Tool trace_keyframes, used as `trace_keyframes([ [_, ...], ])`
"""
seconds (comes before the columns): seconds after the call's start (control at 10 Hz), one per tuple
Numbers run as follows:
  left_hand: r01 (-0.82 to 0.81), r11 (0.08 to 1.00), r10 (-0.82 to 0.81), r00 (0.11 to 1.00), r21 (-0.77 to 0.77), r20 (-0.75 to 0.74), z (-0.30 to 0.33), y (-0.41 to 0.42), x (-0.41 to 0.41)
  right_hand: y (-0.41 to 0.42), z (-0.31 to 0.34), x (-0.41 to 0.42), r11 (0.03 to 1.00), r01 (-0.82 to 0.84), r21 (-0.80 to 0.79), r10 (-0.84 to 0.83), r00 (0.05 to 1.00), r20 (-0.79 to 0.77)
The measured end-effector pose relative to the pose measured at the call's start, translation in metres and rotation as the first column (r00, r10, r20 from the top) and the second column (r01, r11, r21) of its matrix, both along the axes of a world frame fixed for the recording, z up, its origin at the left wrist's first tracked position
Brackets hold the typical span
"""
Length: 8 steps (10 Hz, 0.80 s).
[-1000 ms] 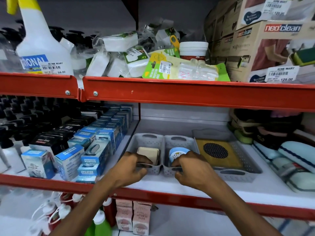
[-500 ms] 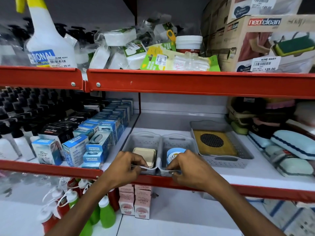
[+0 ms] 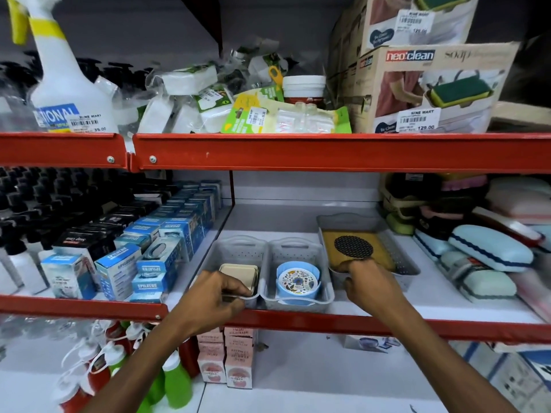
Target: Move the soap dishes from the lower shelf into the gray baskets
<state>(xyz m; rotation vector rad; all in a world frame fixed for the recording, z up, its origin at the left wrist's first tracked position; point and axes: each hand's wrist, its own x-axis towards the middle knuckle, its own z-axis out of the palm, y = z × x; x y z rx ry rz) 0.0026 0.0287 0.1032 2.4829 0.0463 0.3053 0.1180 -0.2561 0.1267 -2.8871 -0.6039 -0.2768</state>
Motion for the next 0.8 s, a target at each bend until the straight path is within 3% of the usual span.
trace_keyframes([
  [0.2,-0.013,1.0,0.013,1.0,0.015,-0.008,0.002,-0.004,0.0,-0.011,-0.002,-0.003,0.998,-0.056,-0.003,0.056,0.998,-0.023],
  [0.4,-0.022,1.0,0.022,1.0,0.02,-0.012,0.004,-0.006,0.0,-0.021,0.007,-0.019,0.988,-0.157,-0.005,0.155,0.978,-0.141],
  [0.7,-0.01,0.999,0.011,1.0,0.052,-0.02,0.008,-0.008,-0.004,-0.025,-0.001,-0.017,0.971,-0.239,0.015,0.238,0.96,-0.147],
  [0.8,-0.006,0.988,-0.018,0.988,0.153,0.155,0.018,-0.017,-0.007,-0.027,0.008,-0.019,0.965,-0.256,0.064,0.258,0.966,-0.032],
])
